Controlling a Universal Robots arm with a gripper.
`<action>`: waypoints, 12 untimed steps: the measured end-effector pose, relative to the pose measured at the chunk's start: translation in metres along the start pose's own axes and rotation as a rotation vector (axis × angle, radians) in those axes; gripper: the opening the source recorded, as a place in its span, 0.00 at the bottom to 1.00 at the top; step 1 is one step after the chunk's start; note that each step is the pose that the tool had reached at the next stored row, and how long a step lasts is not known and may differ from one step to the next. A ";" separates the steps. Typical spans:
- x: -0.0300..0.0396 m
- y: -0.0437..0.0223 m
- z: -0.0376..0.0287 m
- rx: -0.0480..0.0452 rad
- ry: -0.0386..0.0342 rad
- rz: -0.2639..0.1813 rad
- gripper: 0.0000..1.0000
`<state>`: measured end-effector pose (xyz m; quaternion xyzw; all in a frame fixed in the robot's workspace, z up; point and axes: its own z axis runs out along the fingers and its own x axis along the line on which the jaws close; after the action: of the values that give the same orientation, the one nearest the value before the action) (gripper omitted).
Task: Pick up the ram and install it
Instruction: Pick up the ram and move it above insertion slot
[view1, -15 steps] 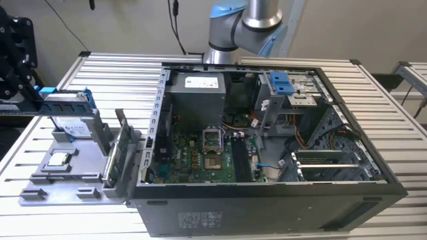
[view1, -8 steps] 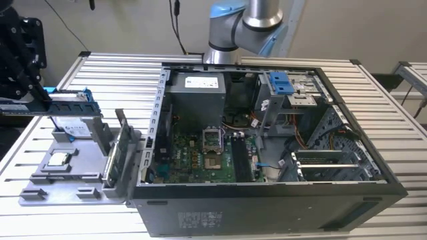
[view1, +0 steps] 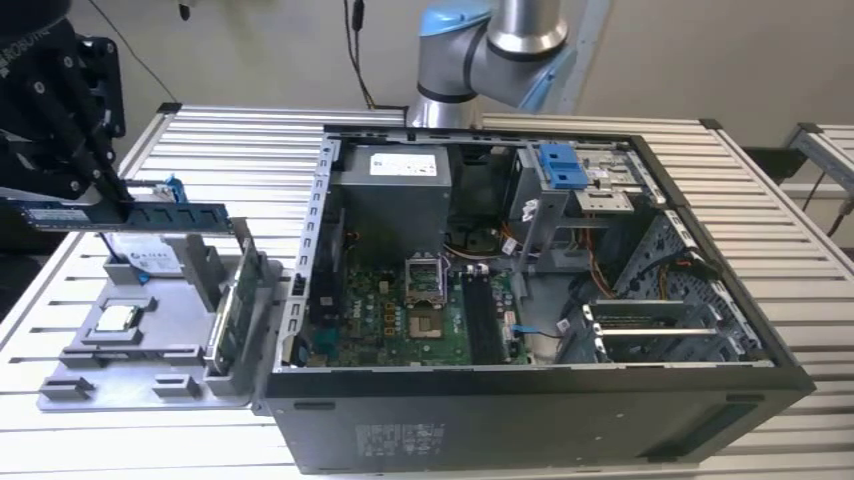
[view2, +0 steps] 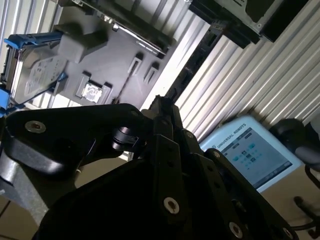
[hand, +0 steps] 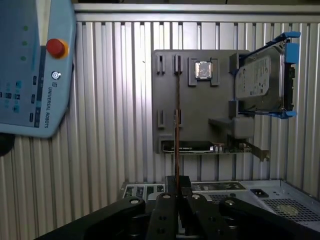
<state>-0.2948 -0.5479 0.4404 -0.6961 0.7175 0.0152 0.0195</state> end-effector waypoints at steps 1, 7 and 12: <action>-0.0001 -0.0023 0.0000 0.0000 0.0000 0.000 0.14; -0.0005 -0.0166 0.0001 -0.0001 0.0000 0.000 0.14; -0.0008 -0.0270 0.0002 -0.0001 0.0000 0.000 0.14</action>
<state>-0.2678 -0.5479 0.4404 -0.6961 0.7176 0.0153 0.0195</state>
